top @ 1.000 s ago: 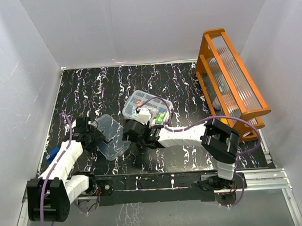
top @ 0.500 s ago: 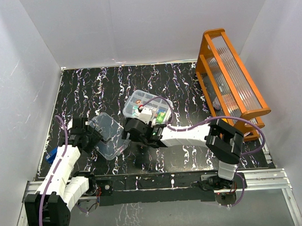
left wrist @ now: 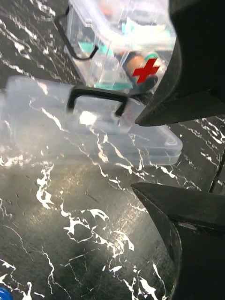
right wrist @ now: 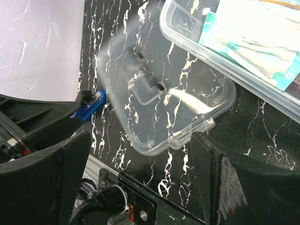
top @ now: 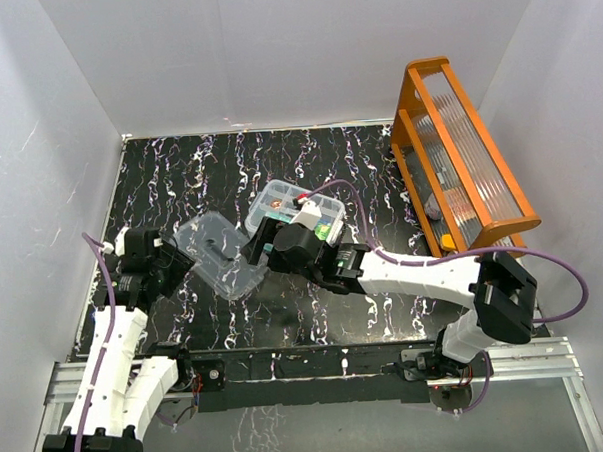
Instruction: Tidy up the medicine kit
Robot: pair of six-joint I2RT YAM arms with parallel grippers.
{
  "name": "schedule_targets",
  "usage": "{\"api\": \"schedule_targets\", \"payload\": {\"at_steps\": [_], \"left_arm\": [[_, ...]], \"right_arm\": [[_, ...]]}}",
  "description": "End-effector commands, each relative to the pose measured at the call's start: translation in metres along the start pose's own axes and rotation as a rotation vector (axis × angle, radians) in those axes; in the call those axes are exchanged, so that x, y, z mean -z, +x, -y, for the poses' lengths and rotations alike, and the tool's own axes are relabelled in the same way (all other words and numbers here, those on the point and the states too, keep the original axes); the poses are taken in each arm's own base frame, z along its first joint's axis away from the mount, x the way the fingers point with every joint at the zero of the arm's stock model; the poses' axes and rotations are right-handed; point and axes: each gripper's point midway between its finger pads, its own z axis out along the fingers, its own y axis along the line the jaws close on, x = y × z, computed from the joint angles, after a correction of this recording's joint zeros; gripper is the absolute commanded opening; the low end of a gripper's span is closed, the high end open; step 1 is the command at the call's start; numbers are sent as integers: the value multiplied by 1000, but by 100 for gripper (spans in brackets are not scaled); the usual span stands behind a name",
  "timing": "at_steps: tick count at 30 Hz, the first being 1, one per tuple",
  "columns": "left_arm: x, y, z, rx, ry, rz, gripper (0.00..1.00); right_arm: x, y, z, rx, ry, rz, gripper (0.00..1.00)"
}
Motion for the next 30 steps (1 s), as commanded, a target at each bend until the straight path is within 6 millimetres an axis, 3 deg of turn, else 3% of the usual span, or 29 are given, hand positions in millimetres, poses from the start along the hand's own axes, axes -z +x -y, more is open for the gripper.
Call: {"api": "schedule_targets", "payload": {"at_steps": [1, 4, 7, 11, 16, 25, 26, 30], "left_arm": [[29, -9, 15, 28, 65, 14, 48], [42, -15, 23, 36, 101, 27, 48], [40, -14, 21, 22, 94, 27, 52], [18, -4, 9, -36, 28, -17, 62], [-13, 11, -12, -73, -81, -74, 76], [-64, 27, -31, -110, -184, -125, 77], [-68, 29, -33, -112, -196, -135, 76], [-82, 34, -40, -120, -236, -157, 75]], "right_arm": [[16, -26, -27, -26, -112, 57, 88], [21, -37, -31, -25, -143, 71, 89], [22, -43, -27, 7, -138, 91, 88], [11, -31, -17, 125, -101, 51, 84], [-17, -5, -2, 335, -18, -43, 79], [-44, 20, 0, 421, 12, -96, 76], [-51, 28, 8, 422, 31, -112, 76], [-54, 33, 10, 412, 29, -123, 74]]}}
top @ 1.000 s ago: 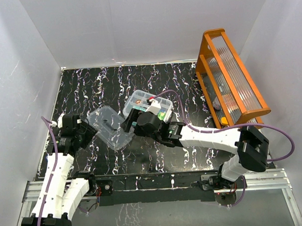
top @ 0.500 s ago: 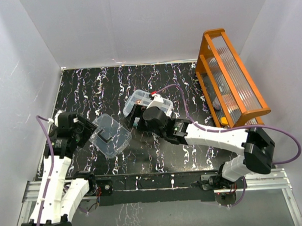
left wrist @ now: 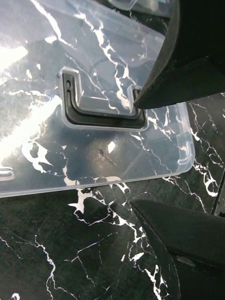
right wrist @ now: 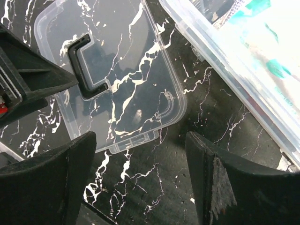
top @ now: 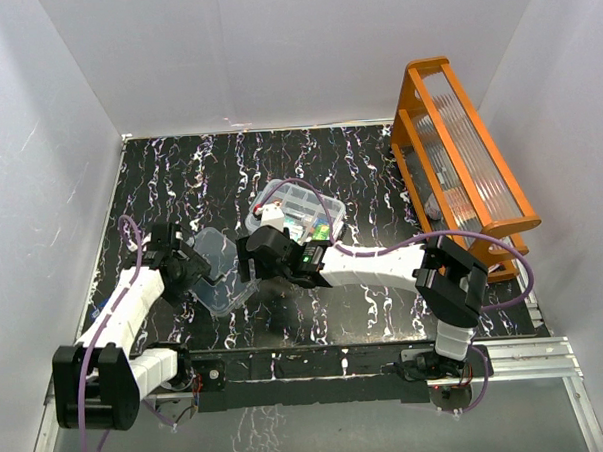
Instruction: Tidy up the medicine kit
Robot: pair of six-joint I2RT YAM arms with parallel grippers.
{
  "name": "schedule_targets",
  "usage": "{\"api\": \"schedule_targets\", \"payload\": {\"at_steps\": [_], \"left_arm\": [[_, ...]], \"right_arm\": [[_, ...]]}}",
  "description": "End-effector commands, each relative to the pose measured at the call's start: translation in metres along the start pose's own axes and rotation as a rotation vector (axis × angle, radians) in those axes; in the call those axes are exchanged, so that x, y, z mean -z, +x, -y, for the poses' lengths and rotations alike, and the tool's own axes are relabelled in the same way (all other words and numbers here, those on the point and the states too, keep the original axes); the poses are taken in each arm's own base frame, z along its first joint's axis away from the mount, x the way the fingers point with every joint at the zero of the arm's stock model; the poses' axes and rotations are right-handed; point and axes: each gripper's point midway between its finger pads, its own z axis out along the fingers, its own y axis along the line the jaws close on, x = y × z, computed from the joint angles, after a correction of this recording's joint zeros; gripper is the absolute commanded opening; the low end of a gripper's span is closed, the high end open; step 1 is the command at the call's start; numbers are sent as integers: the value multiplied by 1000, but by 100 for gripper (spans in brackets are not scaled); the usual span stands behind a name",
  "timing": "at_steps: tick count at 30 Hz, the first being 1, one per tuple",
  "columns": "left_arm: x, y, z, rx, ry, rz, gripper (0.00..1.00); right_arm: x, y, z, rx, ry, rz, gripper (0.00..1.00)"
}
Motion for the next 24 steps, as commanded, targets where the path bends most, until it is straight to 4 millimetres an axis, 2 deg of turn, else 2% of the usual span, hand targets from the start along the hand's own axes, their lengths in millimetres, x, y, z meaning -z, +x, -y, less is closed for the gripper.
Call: {"api": "schedule_targets", "payload": {"at_steps": [1, 8, 16, 18, 24], "left_arm": [[-14, -5, -1, -16, -25, 18, 75], [-21, -8, -5, -25, -49, 37, 73], [-36, 3, -12, -38, -75, 1, 76], [-39, 5, -13, -39, -81, -8, 74], [-41, 10, -20, -31, -84, -2, 55]], "right_arm": [[2, -20, -17, -13, -45, 49, 74], [1, -19, -16, -18, -45, 53, 73], [-3, -15, -13, -16, -36, 45, 72], [-4, -14, -12, -20, -31, 45, 72], [-11, -3, -3, -77, 4, 32, 72]]}}
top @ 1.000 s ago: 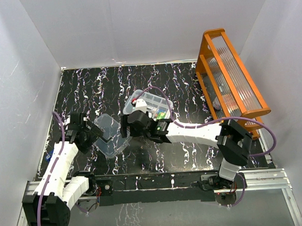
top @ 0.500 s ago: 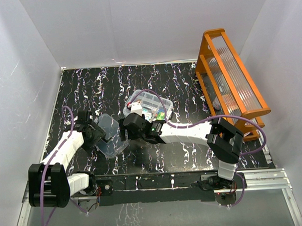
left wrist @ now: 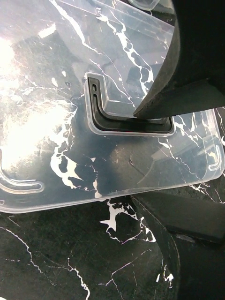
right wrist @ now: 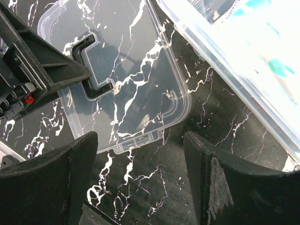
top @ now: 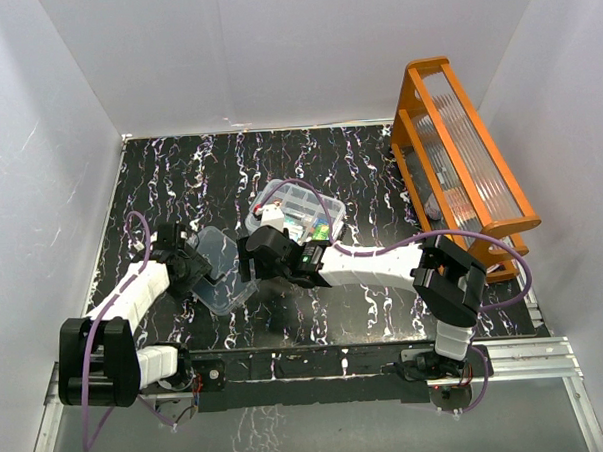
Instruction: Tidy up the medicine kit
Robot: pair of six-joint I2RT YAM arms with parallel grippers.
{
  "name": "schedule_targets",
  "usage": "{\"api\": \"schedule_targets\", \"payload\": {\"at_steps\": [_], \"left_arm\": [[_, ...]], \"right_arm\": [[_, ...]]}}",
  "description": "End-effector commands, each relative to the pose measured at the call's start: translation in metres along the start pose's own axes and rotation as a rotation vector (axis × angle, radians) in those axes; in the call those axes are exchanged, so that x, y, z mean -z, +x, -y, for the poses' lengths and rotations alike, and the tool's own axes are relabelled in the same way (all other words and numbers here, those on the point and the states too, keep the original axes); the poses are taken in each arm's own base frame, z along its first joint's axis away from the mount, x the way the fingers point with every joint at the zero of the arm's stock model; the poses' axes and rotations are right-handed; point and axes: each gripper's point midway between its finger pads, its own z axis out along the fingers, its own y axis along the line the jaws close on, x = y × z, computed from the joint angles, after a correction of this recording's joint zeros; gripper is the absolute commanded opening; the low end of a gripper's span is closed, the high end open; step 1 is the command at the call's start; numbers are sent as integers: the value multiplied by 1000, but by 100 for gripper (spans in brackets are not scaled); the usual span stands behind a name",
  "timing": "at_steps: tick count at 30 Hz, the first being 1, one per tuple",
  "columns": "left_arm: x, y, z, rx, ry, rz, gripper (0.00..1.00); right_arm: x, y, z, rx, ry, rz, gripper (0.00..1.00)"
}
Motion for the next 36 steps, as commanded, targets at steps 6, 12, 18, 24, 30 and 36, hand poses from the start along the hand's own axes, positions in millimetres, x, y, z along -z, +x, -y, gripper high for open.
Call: {"api": "schedule_targets", "payload": {"at_steps": [6, 12, 18, 24, 30, 36], "left_arm": [[5, 16, -24, 26, -10, 19, 51], [23, 13, -13, 77, 65, 27, 50], [35, 11, -6, 86, 92, 21, 50], [39, 15, -1, 90, 115, -11, 50], [46, 20, 4, 91, 132, -50, 50], [43, 11, 0, 53, 96, -16, 61]], "right_arm": [[-7, 0, 4, -206, 21, 52, 73], [-3, 1, 13, -347, 21, 73, 76], [-1, 3, 20, -469, 31, 85, 77], [-4, 15, 25, -547, 16, 78, 77], [-2, 19, 28, -644, -2, 89, 77], [-3, 33, 43, -648, 91, 60, 76]]}}
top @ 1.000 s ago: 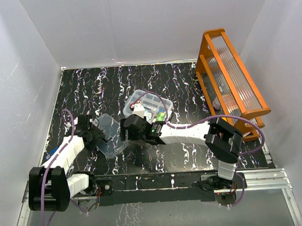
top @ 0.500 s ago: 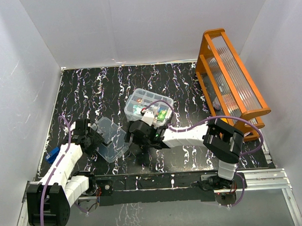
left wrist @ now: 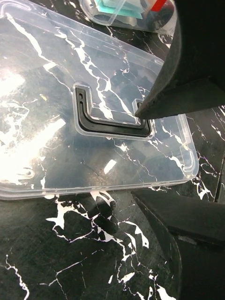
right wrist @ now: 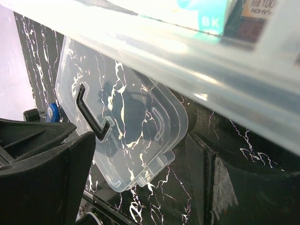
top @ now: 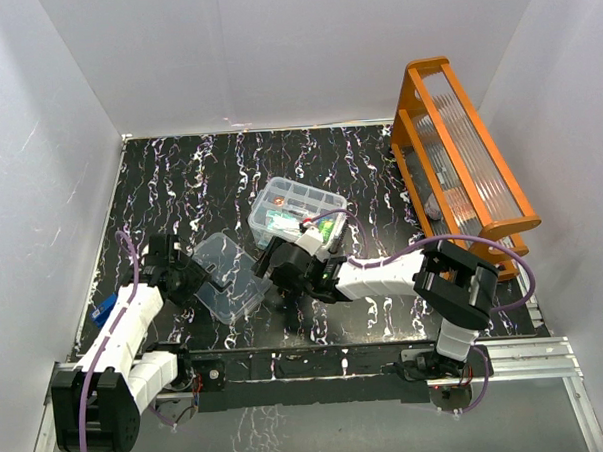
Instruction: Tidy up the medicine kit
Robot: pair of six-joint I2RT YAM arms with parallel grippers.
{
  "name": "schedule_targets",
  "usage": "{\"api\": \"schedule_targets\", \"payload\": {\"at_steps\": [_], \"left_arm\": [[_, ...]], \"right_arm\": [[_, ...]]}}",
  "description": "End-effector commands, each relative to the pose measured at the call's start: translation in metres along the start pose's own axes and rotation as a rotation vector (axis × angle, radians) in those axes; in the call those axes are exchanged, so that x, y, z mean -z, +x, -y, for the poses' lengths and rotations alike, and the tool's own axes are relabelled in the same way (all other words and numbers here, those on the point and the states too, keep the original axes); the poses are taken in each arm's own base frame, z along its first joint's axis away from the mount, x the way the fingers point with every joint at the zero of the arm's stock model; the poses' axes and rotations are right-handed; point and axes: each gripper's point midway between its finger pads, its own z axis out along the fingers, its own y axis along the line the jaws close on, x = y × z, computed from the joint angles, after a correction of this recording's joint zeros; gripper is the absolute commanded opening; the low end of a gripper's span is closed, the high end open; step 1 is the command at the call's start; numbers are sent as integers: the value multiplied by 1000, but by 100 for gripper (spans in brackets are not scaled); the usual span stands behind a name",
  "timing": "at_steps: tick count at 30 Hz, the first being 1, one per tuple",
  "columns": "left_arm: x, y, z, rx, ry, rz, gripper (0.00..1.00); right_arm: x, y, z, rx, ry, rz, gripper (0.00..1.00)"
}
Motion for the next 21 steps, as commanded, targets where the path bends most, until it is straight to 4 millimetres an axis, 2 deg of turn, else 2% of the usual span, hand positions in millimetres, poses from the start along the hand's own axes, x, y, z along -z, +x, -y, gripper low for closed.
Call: {"api": "schedule_targets", "payload": {"at_steps": [1, 4, 7, 15, 20, 21], "left_arm": [[5, -14, 2, -43, -28, 38, 65], [1, -27, -3, -82, -92, 75, 71], [-6, -28, -1, -107, -109, 53, 72], [-26, -10, 1, -119, -80, -30, 72], [-34, -2, -7, -121, -103, -61, 71], [-35, -1, -9, -122, -111, -64, 69]], "right_arm": [[3, -2, 10, -55, 54, 14, 75], [3, -1, 9, -19, 62, 20, 75], [2, -1, 8, 3, 65, 26, 74], [3, -3, -2, 80, 53, 40, 72], [5, -4, -8, 103, 42, 52, 71], [0, 0, -1, 113, 60, 47, 71]]}}
